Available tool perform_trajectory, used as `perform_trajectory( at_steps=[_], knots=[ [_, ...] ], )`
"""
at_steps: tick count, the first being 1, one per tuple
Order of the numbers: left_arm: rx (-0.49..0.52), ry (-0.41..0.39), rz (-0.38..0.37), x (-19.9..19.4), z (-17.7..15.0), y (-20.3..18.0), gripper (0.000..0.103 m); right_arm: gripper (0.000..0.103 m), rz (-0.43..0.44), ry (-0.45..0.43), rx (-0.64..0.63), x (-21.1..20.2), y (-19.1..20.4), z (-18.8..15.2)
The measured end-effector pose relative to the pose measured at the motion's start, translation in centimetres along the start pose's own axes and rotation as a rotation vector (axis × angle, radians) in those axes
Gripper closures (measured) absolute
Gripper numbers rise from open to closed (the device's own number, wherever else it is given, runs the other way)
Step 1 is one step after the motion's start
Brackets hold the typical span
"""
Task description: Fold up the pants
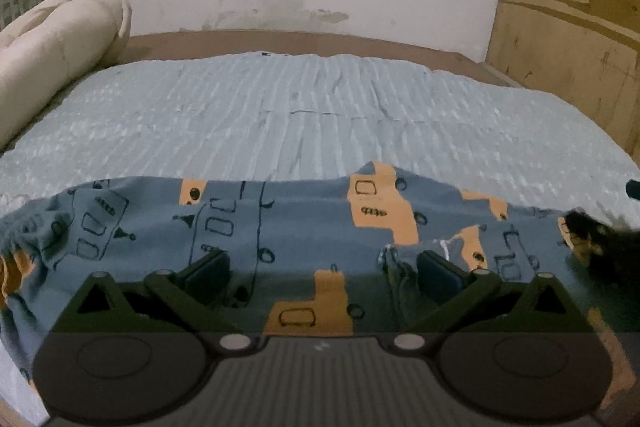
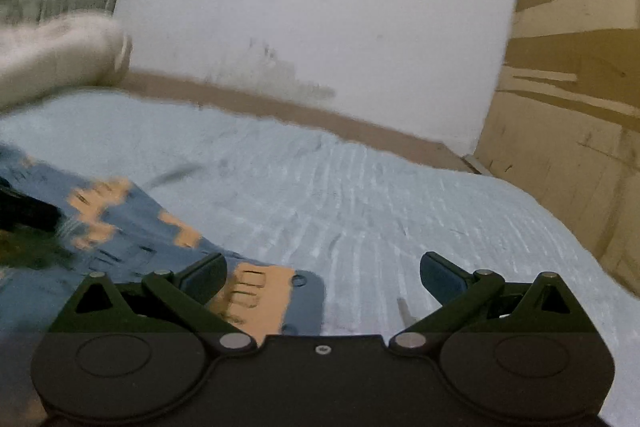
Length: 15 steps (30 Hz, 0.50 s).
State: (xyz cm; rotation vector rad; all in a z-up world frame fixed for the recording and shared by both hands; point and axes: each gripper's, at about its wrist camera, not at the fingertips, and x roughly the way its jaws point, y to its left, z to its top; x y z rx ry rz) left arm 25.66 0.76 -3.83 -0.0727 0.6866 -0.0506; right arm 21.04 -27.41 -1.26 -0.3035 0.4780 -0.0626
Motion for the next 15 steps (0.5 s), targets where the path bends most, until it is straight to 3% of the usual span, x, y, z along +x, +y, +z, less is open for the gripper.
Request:
perform_trajectory(
  at_steps=[5, 10, 15],
  knots=[
    [0.020, -0.010, -0.001, -0.7, -0.8, 0.1, 0.001, 0.001, -0.067, 0.064, 0.079, 0.9, -1.9, -1.5],
    [0.054, -0.038, 0.008, -2.6, -2.3, -0.3, 0.001, 0.001, -0.073, 0.006, 0.130, -4.1, -1.4, -5.4],
    [0.095, -0.071, 0.020, -4.9, -4.2, -0.7, 0.001, 0.001, -0.105, -0.037, 0.092, -8.9, 0.2, -7.3]
  ],
)
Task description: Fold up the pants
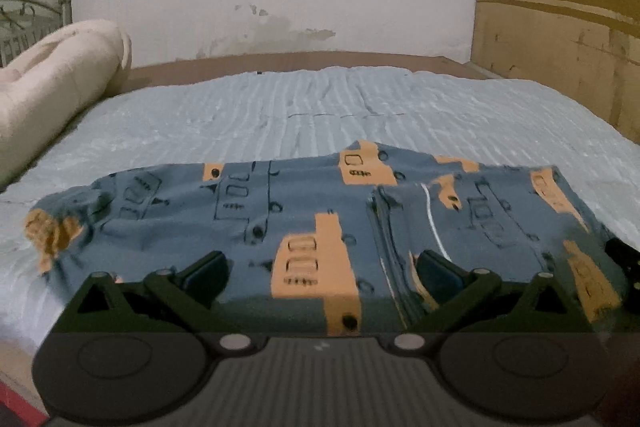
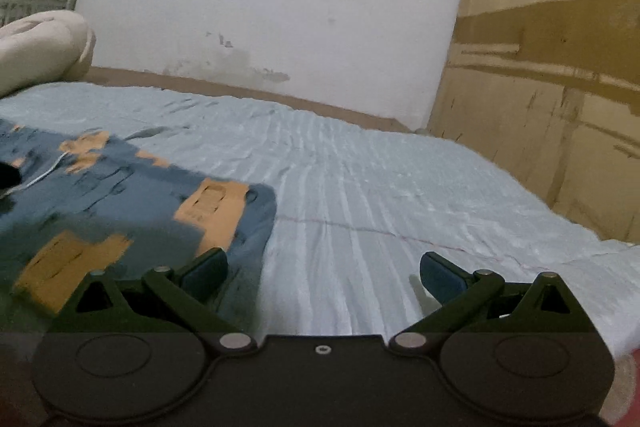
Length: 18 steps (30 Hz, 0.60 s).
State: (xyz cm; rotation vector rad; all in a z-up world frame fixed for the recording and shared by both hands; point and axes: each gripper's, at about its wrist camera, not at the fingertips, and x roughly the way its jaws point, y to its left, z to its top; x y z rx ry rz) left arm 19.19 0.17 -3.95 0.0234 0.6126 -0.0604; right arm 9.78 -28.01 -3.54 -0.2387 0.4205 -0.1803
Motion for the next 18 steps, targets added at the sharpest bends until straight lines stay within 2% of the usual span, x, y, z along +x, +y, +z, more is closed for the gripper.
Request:
perform_trajectory(
  at_steps=[6, 9, 11, 15, 18],
  knots=[
    [0.040, -0.034, 0.018, -1.4, -1.3, -0.6, 0.001, 0.001, -0.017, -0.014, -0.024, -2.1, 0.4, -1.7],
    [0.045, -0.026, 0.020, -1.5, -0.8, -0.6, 0.001, 0.001, -0.032, -0.010, -0.035, -2.3, 0.6, -0.6],
    [0.025, -0.017, 0.014, -1.7, -0.5, -0.3, 0.001, 0.001, -0.030, -0.052, -0.052, -2.8, 1.2, 0.4],
    [0.021, -0.020, 0.005, -2.4, -0.8, 0.1, 0.001, 0.001, 0.085, -0.117, -0.044, -3.4, 3.4, 2.0],
    [0.009, -0.037, 0.035, -4.0, -0.7, 1.0, 0.001, 0.001, 0.179, -0.099, -0.078, -2.6, 6.0, 2.4]
  ],
)
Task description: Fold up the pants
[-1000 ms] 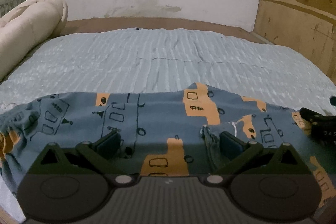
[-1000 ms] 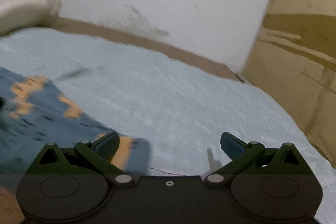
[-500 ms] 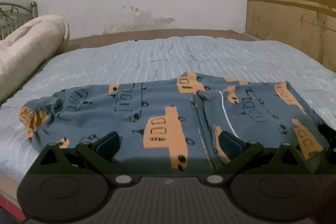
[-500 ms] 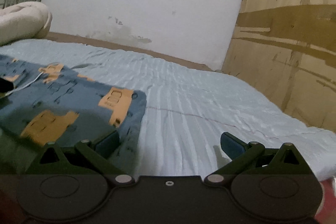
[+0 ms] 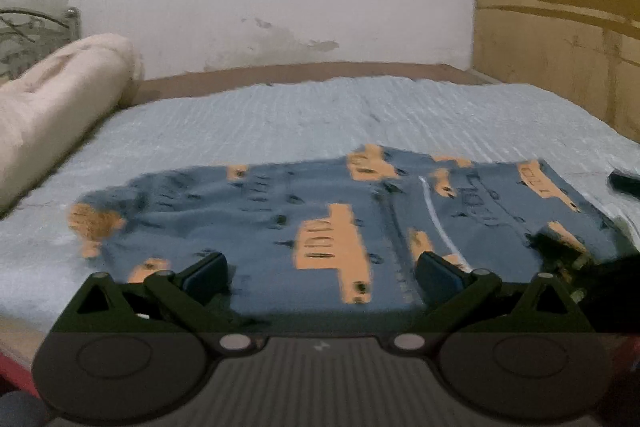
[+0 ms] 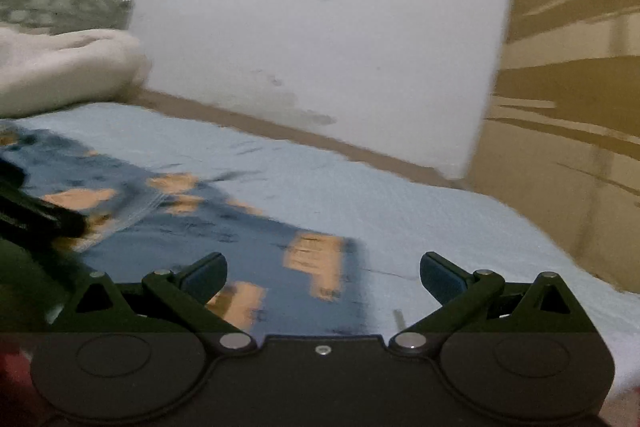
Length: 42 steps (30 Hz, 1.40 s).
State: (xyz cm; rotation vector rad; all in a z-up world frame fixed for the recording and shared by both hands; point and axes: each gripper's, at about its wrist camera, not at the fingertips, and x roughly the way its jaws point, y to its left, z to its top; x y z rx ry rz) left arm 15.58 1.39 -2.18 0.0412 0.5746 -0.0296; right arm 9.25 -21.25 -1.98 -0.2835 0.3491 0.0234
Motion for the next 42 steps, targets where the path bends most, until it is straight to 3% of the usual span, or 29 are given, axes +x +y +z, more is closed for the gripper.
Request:
perform_trajectory(
  at_steps=[3, 9, 16, 23, 29, 34, 38, 42],
  knots=[
    [-0.012, -0.024, 0.024, -2.1, 0.8, 1.8, 0.001, 0.001, 0.041, 0.023, -0.026, 1.2, 1.9, -0.4],
    [-0.076, -0.053, 0.073, -6.0, 2.7, 6.5, 0.001, 0.001, 0.020, 0.031, 0.020, 1.6, 2.6, -0.1],
    [-0.175, -0.019, 0.163, -5.1, 1.5, 10.7, 0.001, 0.001, 0.080, -0.041, -0.034, 2.1, 5.0, 2.2],
    [-0.314, -0.004, 0.071, -1.6, -0.8, 13.0, 0.001, 0.001, 0.087, -0.006, -0.022, 5.0, 6.9, 2.3],
    [-0.414, -0.080, 0.015, 0.7, -1.3, 14.7, 0.001, 0.001, 0.098, -0.035, 0.095, 5.5, 6.5, -0.1],
    [-0.426, -0.135, -0.026, 2.3, -0.2, 15.7, 0.001, 0.001, 0.094, -0.037, 0.093, 5.9, 7.0, -0.3],
    [-0.434, -0.080, -0.045, 4.3, 0.1, 16.6, 0.001, 0.001, 0.087, -0.038, 0.084, 5.9, 7.2, -0.3],
    [-0.475, -0.054, -0.084, 4.8, -0.6, 17.3, 0.010, 0.001, 0.086, -0.034, 0.080, 6.0, 7.3, -0.3]
  ],
)
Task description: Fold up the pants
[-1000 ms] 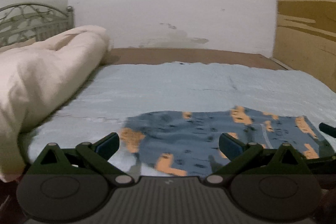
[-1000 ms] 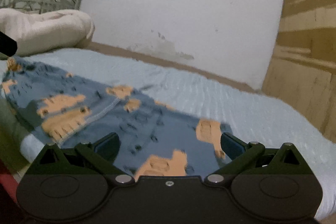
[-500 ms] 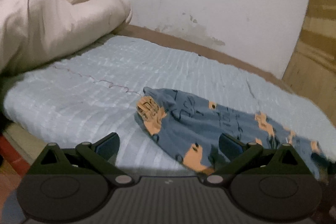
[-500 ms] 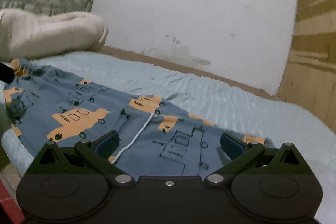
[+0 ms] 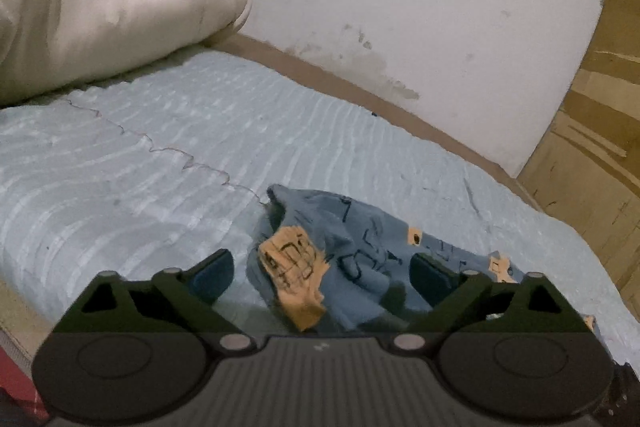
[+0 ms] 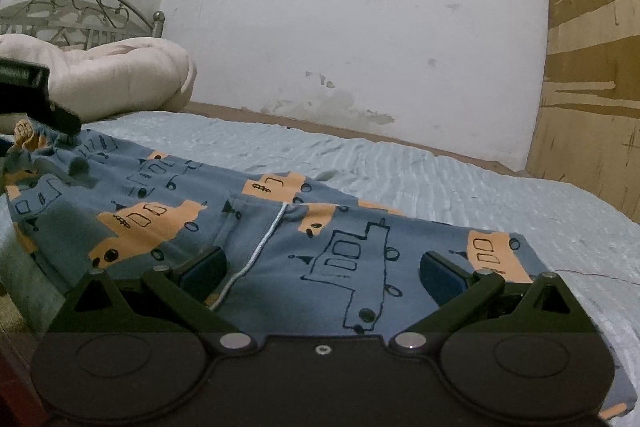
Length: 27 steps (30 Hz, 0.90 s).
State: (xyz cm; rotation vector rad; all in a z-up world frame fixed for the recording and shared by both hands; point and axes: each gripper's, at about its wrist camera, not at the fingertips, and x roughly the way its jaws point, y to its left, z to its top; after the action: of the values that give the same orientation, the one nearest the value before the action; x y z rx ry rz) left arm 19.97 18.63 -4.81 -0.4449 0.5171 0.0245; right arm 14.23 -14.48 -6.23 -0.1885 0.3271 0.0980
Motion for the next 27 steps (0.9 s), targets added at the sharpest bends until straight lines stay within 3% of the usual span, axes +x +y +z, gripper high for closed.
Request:
perform_trajectory(
  at_steps=[4, 12, 14, 16, 19, 27],
  knots=[
    [-0.033, 0.019, -0.071, -0.6, -0.4, -0.2, 0.017, 0.001, -0.005, 0.003, 0.004, 0.1, 0.0, 0.0],
    [-0.217, 0.027, -0.075, -0.5, -0.7, 1.5, 0.023, 0.001, -0.009, 0.002, 0.007, 0.1, 0.1, -0.1],
    [-0.238, 0.014, -0.057, -0.4, -0.8, 1.9, 0.031, 0.001, -0.011, 0.003, 0.008, 0.1, 0.1, -0.1],
    [-0.268, -0.006, -0.016, -0.5, -1.0, 2.3, 0.055, 0.001, -0.012, 0.005, 0.007, 0.1, 0.1, -0.1],
    [-0.314, -0.021, 0.012, -0.5, -1.2, 3.2, 0.072, 0.001, -0.013, 0.005, 0.007, 0.1, 0.1, 0.0],
    [-0.278, -0.061, 0.050, -0.8, -1.2, 2.3, 0.088, 0.001, -0.021, 0.006, 0.004, 0.2, 0.3, 0.0]
  ],
)
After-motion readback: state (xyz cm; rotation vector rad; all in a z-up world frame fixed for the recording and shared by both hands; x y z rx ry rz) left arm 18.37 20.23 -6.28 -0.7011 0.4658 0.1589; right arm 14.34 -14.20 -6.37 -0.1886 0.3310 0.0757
